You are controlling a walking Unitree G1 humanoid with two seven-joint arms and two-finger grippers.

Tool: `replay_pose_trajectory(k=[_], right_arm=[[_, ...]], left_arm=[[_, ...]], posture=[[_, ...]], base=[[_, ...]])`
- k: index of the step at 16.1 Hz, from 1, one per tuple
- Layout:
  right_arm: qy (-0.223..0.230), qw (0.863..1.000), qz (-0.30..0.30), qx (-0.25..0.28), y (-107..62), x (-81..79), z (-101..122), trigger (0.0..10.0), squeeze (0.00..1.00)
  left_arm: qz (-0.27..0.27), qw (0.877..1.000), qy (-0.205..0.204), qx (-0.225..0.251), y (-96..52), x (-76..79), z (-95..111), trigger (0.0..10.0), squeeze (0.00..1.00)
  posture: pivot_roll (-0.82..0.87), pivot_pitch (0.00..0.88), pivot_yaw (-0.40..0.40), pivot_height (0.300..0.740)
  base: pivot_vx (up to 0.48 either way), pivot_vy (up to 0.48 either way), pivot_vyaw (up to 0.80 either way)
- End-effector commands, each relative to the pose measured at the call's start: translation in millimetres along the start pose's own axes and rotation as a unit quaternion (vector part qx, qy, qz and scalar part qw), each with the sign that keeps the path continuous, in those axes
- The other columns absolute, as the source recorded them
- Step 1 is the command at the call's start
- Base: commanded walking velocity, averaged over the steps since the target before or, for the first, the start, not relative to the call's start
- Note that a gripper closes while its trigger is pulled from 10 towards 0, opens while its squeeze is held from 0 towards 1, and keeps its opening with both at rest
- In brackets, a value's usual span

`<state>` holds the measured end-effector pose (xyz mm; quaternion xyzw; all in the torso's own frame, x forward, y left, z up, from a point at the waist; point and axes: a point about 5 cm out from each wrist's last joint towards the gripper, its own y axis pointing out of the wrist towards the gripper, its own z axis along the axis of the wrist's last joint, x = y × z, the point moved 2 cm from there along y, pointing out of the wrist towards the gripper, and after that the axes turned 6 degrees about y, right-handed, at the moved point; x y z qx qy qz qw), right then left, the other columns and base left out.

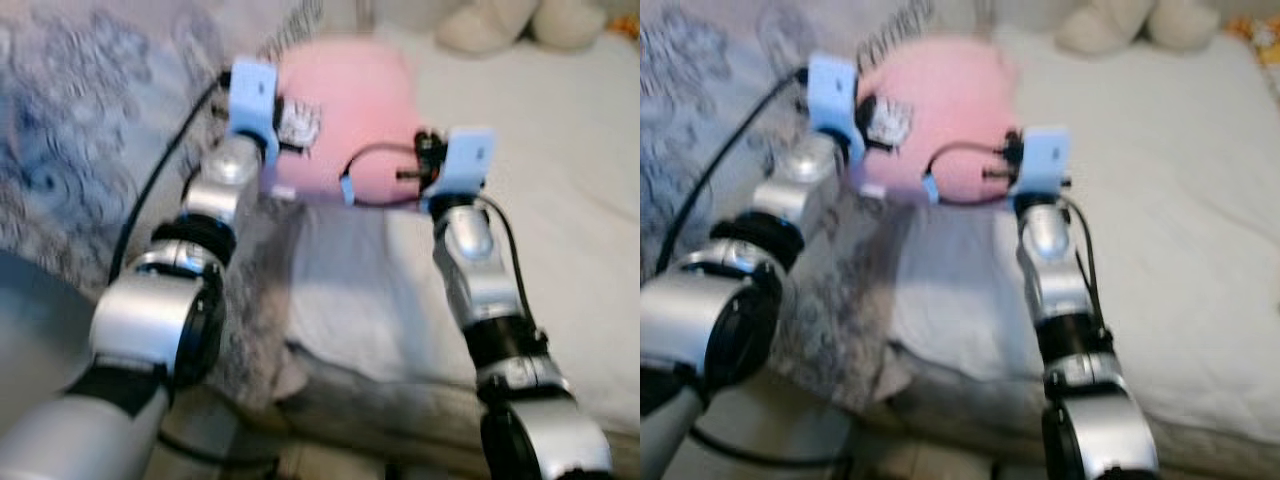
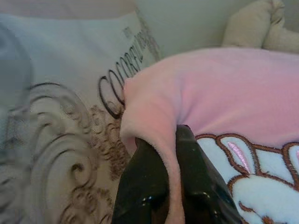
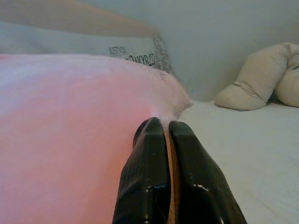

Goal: Clean up the room

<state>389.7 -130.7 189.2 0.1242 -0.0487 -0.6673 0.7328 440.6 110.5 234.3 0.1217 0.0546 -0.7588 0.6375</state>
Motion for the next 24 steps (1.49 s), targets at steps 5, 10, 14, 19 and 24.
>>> replay_pose_trajectory(k=[5, 10, 14, 19, 24], right_arm=[[-0.037, 0.996, -0.067, -0.04, 9.3, 51.4, -4, 10.0, 0.0], [-0.039, 0.99, -0.089, -0.105, 14.3, 51.2, -26, 10.0, 0.0], [-0.061, 0.976, -0.116, -0.176, -7.2, 59.6, -62, 10.0, 0.0], [-0.008, 0.971, -0.124, -0.205, -15.2, 52.0, -78, 10.0, 0.0], [0.094, 0.968, -0.114, -0.201, -11.9, 23.9, -82, 10.0, 0.0]], left_arm=[[0.056, 0.998, -0.02, -0.02, 1.0, -8.5, -2, 10.0, 0.0], [0.065, 0.997, -0.012, -0.035, -4.2, -2.4, -21, 10.0, 0.0], [0.011, 0.996, -0.002, -0.087, -14.4, 30.0, -55, 10.0, 0.0], [0.028, 0.993, 0.053, -0.102, -19.7, 19.1, -68, 10.0, 0.0], [0.064, 0.985, 0.158, -0.002, -5.4, -13.3, -13, 10.0, 0.0]], posture=[[-0.26, 0.08, 0.125, 0.723], [-0.28, 0.184, 0.107, 0.723], [-0.33, 0.331, 0.061, 0.723], [-0.34, 0.38, 0.054, 0.723], [-0.31, 0.37, 0.055, 0.723]], base=[[0.0, 0.0, 0.0], [0.0, 0.0, 0.0], [0.0, 0.0, 0.0], [0.0, 0.0, 0.0], [0.0, 0.0, 0.0]])
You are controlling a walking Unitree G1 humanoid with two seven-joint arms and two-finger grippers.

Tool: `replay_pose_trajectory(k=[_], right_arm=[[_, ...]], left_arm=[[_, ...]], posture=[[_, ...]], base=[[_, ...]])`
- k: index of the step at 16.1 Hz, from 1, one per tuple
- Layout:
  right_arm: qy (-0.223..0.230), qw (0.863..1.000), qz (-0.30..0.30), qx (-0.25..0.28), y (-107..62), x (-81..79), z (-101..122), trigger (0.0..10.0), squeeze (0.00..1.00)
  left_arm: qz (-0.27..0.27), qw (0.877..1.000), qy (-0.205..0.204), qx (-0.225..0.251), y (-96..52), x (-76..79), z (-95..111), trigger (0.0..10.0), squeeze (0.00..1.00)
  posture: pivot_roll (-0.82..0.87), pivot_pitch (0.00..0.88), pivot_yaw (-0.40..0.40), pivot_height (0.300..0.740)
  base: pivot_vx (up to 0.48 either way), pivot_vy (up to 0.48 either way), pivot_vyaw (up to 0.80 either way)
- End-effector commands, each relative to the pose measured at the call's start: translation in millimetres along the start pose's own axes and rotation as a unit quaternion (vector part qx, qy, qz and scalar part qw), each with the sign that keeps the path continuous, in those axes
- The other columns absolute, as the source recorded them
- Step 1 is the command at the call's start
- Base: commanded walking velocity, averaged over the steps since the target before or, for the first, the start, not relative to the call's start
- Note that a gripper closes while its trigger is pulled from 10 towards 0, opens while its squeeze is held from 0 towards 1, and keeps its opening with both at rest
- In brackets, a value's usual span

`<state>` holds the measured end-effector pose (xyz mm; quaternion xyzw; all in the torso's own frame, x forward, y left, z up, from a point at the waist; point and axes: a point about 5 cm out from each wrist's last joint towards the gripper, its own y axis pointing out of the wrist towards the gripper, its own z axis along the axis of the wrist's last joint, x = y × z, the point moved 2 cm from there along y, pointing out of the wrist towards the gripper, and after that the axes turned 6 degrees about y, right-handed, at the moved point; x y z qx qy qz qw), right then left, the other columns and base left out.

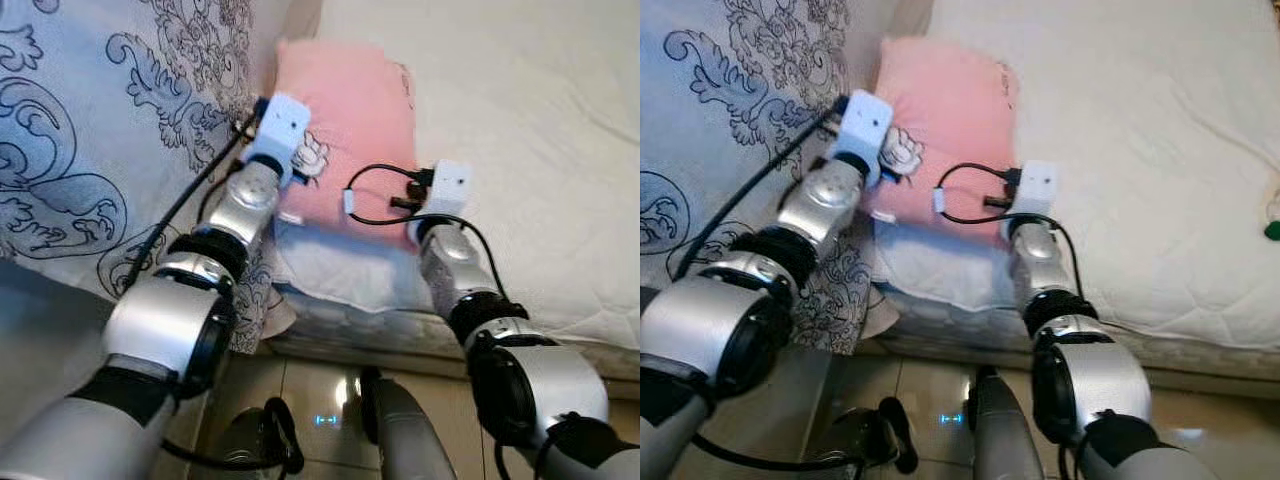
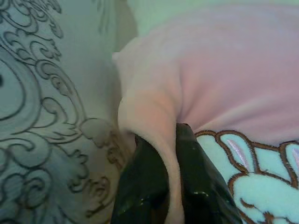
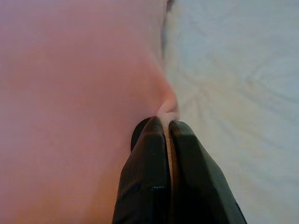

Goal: Clean up the room

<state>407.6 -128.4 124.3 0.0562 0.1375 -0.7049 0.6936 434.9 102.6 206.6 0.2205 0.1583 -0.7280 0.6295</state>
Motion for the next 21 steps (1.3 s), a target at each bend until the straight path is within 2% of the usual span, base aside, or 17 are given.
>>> replay_pose_trajectory(k=[1, 2, 4, 6, 7, 8, 9, 10, 11, 12, 14, 16, 17, 18, 20, 21], right_arm=[[0.02, 0.999, -0.019, -0.023, -5.3, 5.7, -17, 10.0, 0.0], [0.023, 0.999, -0.011, -0.028, -7.2, -1.8, -23, 10.0, 0.0], [-0.006, 0.999, -0.027, -0.047, -10.5, 11.4, -32, 10.0, 0.0], [-0.017, 0.998, -0.029, -0.049, -9.8, 17.9, -30, 10.0, 0.0], [-0.023, 0.998, -0.026, -0.049, -8.7, 20.8, -27, 10.0, 0.0], [-0.027, 0.998, -0.026, -0.049, -8.6, 21.1, -26, 10.0, 0.9], [-0.038, 0.998, -0.025, -0.049, -8.8, 20.9, -27, 10.0, 1.0], [-0.041, 0.998, -0.025, -0.049, -8.9, 21.0, -27, 10.0, 1.0], [-0.053, 0.997, -0.03, -0.052, -9.8, 25.8, -28, 10.0, 1.0], [-0.051, 0.997, -0.032, -0.053, -9.9, 27.6, -28, 10.0, 1.0], [-0.047, 0.997, -0.024, -0.056, -10.7, 25.9, -30, 10.0, 1.0], [-0.042, 0.998, -0.022, -0.049, -10.2, 19.8, -29, 10.0, 1.0], [-0.052, 0.998, -0.015, -0.026, -8.7, 13.3, -22, 10.0, 1.0], [-0.092, 0.996, 0.004, 0.023, -9.3, 3.6, -11, 10.0, 1.0], [-0.115, 0.991, 0.012, 0.066, -12.9, 0.5, -2, 10.0, 1.0], [-0.133, 0.984, 0.017, 0.12, -20.4, 0.6, 12, 10.0, 1.0]], left_arm=[[0.065, 0.997, 0.026, 0.021, 3.0, -40.4, 12, 10.0, 0.0], [0.059, 0.998, 0.031, 0.021, 3.9, -40.2, 14, 10.0, 0.0], [0.055, 0.998, -0.029, -0.023, 0.1, -29.6, -7, 10.0, 0.0], [0.061, 0.997, -0.035, -0.043, -3.8, -25.6, -20, 10.0, 0.0], [0.066, 0.996, -0.038, -0.054, -6.6, -24.4, -28, 10.0, 1.0], [0.072, 0.995, -0.045, -0.055, -6.6, -26.1, -29, 10.0, 1.0], [0.081, 0.993, -0.061, -0.058, -6.5, -27.9, -28, 10.0, 1.0], [0.087, 0.992, -0.073, -0.06, -6.9, -28.5, -29, 10.0, 1.0], [0.107, 0.986, -0.107, -0.069, -10.0, -29.0, -37, 10.0, 1.0], [0.11, 0.986, -0.104, -0.07, -11.0, -28.8, -39, 10.0, 1.0], [0.124, 0.988, -0.069, -0.067, -13.4, -41.2, -43, 10.0, 1.0], [0.143, 0.989, -0.032, -0.033, -9.4, -58.2, -26, 10.0, 1.0], [0.157, 0.988, -0.003, 0.0, -7.6, -66.0, -12, 10.0, 1.0], [0.181, 0.983, -0.003, 0.034, -8.7, -78.4, 0, 10.0, 1.0], [0.19, 0.98, 0.0, 0.062, -11.5, -82.8, 5, 10.0, 1.0], [0.188, 0.977, -0.002, 0.098, -15.9, -80.7, 11, 10.0, 1.0]], posture=[[-0.3, 0.365, 0.058, 0.723], [-0.29, 0.359, 0.058, 0.723], [-0.29, 0.36, 0.05, 0.723], [-0.3, 0.362, 0.039, 0.723], [-0.31, 0.36, 0.035, 0.723], [-0.3, 0.355, 0.039, 0.723], [-0.28, 0.35, 0.044, 0.723], [-0.28, 0.35, 0.045, 0.723], [-0.27, 0.344, 0.041, 0.723], [-0.27, 0.344, 0.039, 0.723], [-0.27, 0.339, 0.038, 0.723], [-0.26, 0.323, 0.034, 0.723], [-0.26, 0.314, 0.034, 0.723], [-0.25, 0.286, 0.036, 0.723], [-0.24, 0.26, 0.037, 0.723], [-0.23, 0.23, 0.04, 0.723]], base=[[0.0, 0.0, 0.0], [0.0, 0.0, 0.0], [0.0, 0.0, 0.0], [0.0, 0.0, 0.0], [0.0, 0.0, 0.0], [0.0, 0.0, 0.0], [0.0, 0.0, 0.0], [0.0, 0.0, 0.0], [0.0, 0.0, 0.0], [0.0, 0.0, 0.0], [0.0, 0.0, 0.0], [0.0, 0.0, 0.0], [0.0, 0.0, 0.0], [0.0, 0.0, 0.0], [0.0, 0.0, 0.0], [0.0, 0.0, 0.0]])
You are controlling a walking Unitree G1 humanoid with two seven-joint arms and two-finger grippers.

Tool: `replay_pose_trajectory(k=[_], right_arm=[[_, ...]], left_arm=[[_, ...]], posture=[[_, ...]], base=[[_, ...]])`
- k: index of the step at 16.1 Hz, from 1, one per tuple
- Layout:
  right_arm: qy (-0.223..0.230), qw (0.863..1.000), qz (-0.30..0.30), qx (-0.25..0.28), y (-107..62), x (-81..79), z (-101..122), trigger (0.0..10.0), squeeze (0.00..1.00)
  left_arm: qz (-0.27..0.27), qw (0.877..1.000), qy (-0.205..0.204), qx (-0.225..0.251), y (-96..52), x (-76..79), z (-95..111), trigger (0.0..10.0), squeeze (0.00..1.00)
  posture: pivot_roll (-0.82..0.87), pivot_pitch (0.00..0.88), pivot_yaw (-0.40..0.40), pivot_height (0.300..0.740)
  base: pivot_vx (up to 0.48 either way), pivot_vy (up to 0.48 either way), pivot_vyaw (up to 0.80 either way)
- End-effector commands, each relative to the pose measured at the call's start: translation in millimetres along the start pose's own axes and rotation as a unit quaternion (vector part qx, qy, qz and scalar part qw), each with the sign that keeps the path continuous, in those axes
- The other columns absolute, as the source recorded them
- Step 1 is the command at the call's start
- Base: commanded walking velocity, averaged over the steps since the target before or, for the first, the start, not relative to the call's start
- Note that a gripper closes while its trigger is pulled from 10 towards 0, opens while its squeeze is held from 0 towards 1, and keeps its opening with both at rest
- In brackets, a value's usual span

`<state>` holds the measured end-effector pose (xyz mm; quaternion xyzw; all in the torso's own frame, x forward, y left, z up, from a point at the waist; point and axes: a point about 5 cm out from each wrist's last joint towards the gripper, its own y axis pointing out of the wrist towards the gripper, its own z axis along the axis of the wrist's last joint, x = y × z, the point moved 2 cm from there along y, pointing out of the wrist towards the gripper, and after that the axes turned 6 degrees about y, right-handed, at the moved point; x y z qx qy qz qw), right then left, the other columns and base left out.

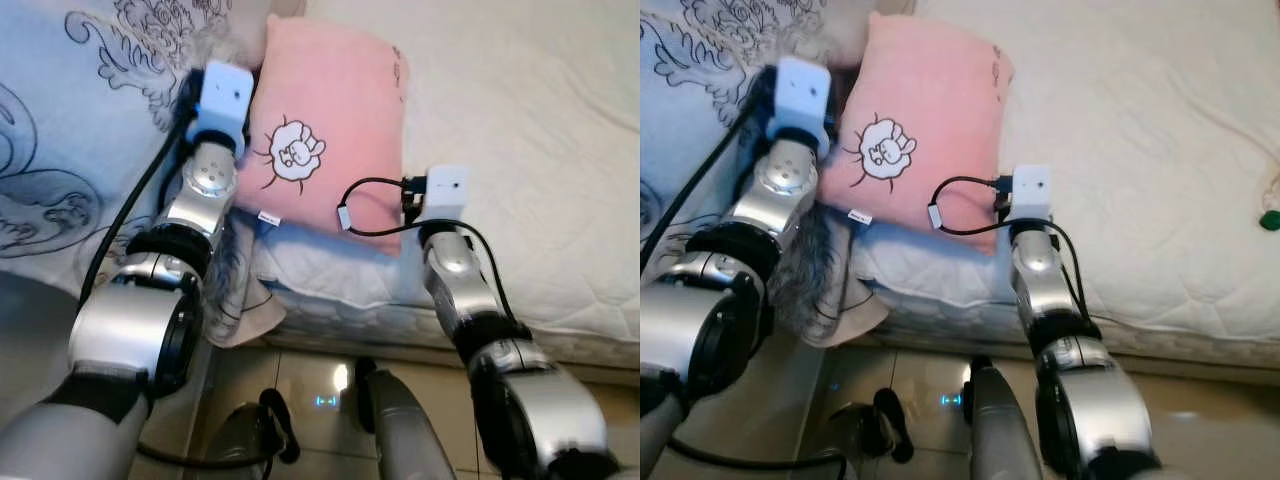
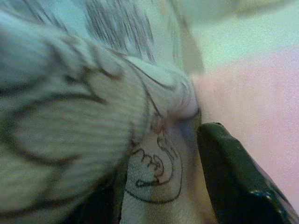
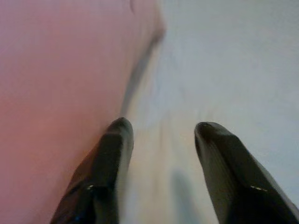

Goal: Clean up the room

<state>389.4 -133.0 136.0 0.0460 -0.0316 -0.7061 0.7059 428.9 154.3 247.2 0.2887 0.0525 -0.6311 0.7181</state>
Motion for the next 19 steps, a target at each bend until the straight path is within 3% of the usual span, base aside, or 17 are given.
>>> replay_pose_trajectory(k=[1, 3, 4, 5, 6, 7, 8, 9, 10, 12, 14, 16, 19], right_arm=[[-0.016, 0.998, -0.003, 0.057, -7.1, 3.6, 17, 10.0, 1.0], [-0.028, 0.993, -0.013, 0.11, -19.3, 11.4, 35, 10.0, 1.0], [-0.024, 0.992, -0.023, 0.118, -27.4, 15.9, 37, 10.0, 1.0], [-0.015, 0.993, -0.032, 0.112, -41.6, 20.2, 33, 10.0, 1.0], [-0.014, 0.993, -0.035, 0.108, -49.6, 21.9, 31, 10.0, 1.0], [-0.012, 0.995, -0.039, 0.091, -63.9, 25.9, 23, 10.0, 1.0], [-0.008, 0.996, -0.042, 0.075, -70.7, 27.9, 16, 10.0, 1.0], [0.0, 0.998, -0.051, 0.035, -84.7, 34.2, 0, 10.0, 1.0], [0.008, 0.998, -0.067, 0.004, -94.3, 40.1, -13, 10.0, 1.0], [0.005, 0.997, -0.073, 0.004, -101.6, 42.3, -7, 10.0, 1.0], [0.007, 0.996, -0.085, 0.012, -116.3, 51.0, 3, 10.0, 1.0], [0.023, 0.994, -0.103, -0.035, -140.2, 64.6, -14, 10.0, 1.0], [0.019, 0.987, -0.123, -0.103, -160.5, 89.0, -35, 10.0, 1.0]], left_arm=[[0.016, 0.999, -0.004, 0.045, -4.8, -11.4, 8, 10.0, 1.0], [-0.025, 0.996, -0.054, 0.059, -20.0, 6.3, 12, 10.0, 1.0], [-0.054, 0.994, -0.089, 0.042, -29.1, 19.1, 8, 10.0, 1.0], [-0.11, 0.986, -0.124, -0.002, -48.3, 43.4, -3, 10.0, 1.0], [-0.14, 0.979, -0.147, -0.028, -63.0, 57.6, -11, 10.0, 1.0], [-0.201, 0.961, -0.176, -0.078, -99.3, 85.3, -28, 10.0, 1.0], [-0.224, 0.951, -0.188, -0.104, -118.3, 96.0, -36, 10.0, 1.0], [-0.272, 0.93, -0.196, -0.154, -153.2, 114.5, -50, 10.0, 1.0], [-0.276, 0.925, -0.182, -0.186, -169.1, 116.3, -66, 10.0, 1.0], [-0.212, 0.949, -0.162, -0.17, -166.7, 89.7, -70, 10.0, 1.0], [-0.121, 0.971, -0.166, -0.122, -161.5, 45.1, -53, 10.0, 1.0], [-0.083, 0.976, -0.161, -0.12, -161.1, 26.9, -49, 10.0, 1.0], [-0.064, 0.974, -0.16, -0.146, -157.0, 18.7, -65, 10.0, 1.0]], posture=[[-0.23, 0.21, 0.042, 0.723], [-0.21, 0.162, 0.045, 0.723], [-0.19, 0.134, 0.046, 0.723], [-0.18, 0.118, 0.051, 0.723], [-0.18, 0.091, 0.059, 0.723], [-0.18, 0.071, 0.064, 0.723], [-0.18, 0.056, 0.068, 0.723], [-0.18, 0.035, 0.071, 0.723], [-0.17, 0.009, 0.074, 0.723], [-0.17, 0.0, 0.082, 0.723], [-0.17, 0.0, 0.081, 0.723], [-0.16, 0.0, 0.077, 0.723], [-0.17, 0.0, 0.067, 0.723]], base=[[0.0, 0.0, 0.0], [0.0, 0.0, 0.0], [0.0, 0.0, 0.0], [0.0, 0.0, 0.0], [0.0, 0.0, 0.0], [0.0, 0.0, 0.0], [0.0, 0.0, 0.0], [0.0, 0.0, 0.0], [0.0, 0.0, 0.0], [0.0, 0.0, 0.0], [0.0, 0.0, 0.0], [0.0, 0.0, 0.0], [0.0, 0.0, 0.0]])
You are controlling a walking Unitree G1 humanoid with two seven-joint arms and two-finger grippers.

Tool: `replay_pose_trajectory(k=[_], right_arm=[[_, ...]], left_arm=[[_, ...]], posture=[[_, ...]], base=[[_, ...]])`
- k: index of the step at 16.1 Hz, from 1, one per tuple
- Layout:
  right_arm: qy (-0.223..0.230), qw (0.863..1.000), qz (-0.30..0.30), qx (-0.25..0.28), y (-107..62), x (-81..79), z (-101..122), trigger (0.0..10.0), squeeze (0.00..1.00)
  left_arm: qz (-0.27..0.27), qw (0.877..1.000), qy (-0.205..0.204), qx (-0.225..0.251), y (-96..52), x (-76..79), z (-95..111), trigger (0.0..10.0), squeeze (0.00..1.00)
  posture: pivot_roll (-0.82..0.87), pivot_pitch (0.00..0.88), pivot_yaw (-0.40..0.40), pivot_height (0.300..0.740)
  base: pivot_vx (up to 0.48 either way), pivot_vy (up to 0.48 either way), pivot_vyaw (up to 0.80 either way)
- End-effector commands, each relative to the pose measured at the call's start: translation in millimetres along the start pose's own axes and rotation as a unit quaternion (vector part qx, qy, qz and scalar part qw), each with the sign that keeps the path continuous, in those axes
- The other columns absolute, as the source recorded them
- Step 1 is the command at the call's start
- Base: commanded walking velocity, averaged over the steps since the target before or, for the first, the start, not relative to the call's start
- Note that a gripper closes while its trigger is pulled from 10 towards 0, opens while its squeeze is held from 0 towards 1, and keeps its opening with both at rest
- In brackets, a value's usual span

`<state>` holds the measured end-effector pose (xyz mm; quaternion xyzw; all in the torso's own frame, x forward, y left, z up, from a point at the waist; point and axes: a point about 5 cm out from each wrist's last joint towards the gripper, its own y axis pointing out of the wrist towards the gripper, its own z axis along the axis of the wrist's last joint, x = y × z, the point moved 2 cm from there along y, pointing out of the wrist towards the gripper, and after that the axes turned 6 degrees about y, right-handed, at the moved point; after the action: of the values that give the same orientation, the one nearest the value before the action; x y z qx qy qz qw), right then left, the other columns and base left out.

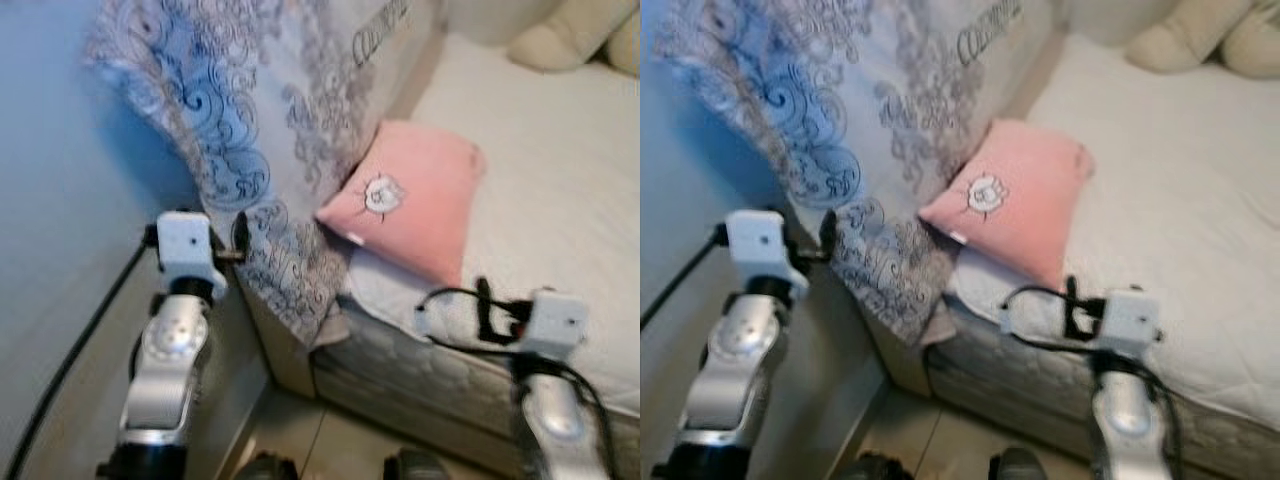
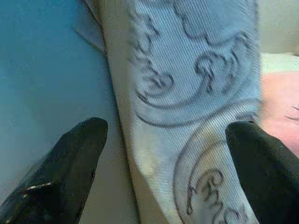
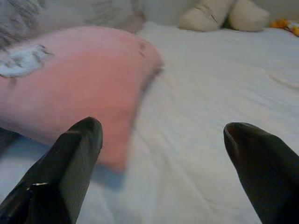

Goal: Clean up the room

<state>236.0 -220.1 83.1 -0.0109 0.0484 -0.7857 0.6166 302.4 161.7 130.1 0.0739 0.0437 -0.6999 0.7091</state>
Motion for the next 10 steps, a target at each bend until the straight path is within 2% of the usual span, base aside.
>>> replay_pose_trajectory(k=[1, 3, 4, 5, 8, 10], right_arm=[[0.007, 1.0, 0.0, -0.025, -5.3, 5.7, -5, 10.0, 1.0], [0.005, 0.999, 0.01, -0.035, -5.7, 3.6, -6, 10.0, 1.0], [-0.002, 0.999, 0.017, -0.032, -1.1, -0.3, -3, 10.0, 0.83], [-0.011, 0.999, 0.023, -0.02, 3.8, -2.6, 2, 10.0, 0.0], [-0.016, 0.999, 0.033, 0.005, 29.4, -15.5, 13, 10.0, 0.0], [-0.009, 0.999, 0.039, 0.008, 37.1, -25.9, 13, 10.0, 0.0]], left_arm=[[-0.025, 1.0, 0.004, -0.007, 1.4, 2.3, -3, 10.0, 0.0], [-0.064, 0.998, -0.021, -0.016, 1.5, 13.1, -8, 10.0, 0.0], [-0.09, 0.995, -0.026, -0.017, -0.4, 23.1, -10, 10.0, 0.0], [-0.103, 0.994, -0.023, -0.016, -1.8, 28.9, -11, 10.0, 0.0], [-0.131, 0.991, -0.025, 0.002, 0.7, 43.1, -7, 10.0, 0.0], [-0.147, 0.989, -0.019, 0.012, 4.0, 49.4, -4, 10.0, 0.0]], posture=[[-0.16, 0.0, 0.06, 0.723], [-0.17, 0.0, 0.058, 0.723], [-0.18, 0.0, 0.057, 0.723], [-0.18, 0.0, 0.058, 0.723], [-0.19, 0.0, 0.057, 0.723], [-0.18, 0.0, 0.066, 0.723]], base=[[0.0, 0.0, 0.0], [0.0, 0.0, 0.0], [0.0, 0.0, 0.0], [0.0, -0.458, 0.0], [0.0, -0.447, 0.0], [0.0, -0.427, 0.0]])
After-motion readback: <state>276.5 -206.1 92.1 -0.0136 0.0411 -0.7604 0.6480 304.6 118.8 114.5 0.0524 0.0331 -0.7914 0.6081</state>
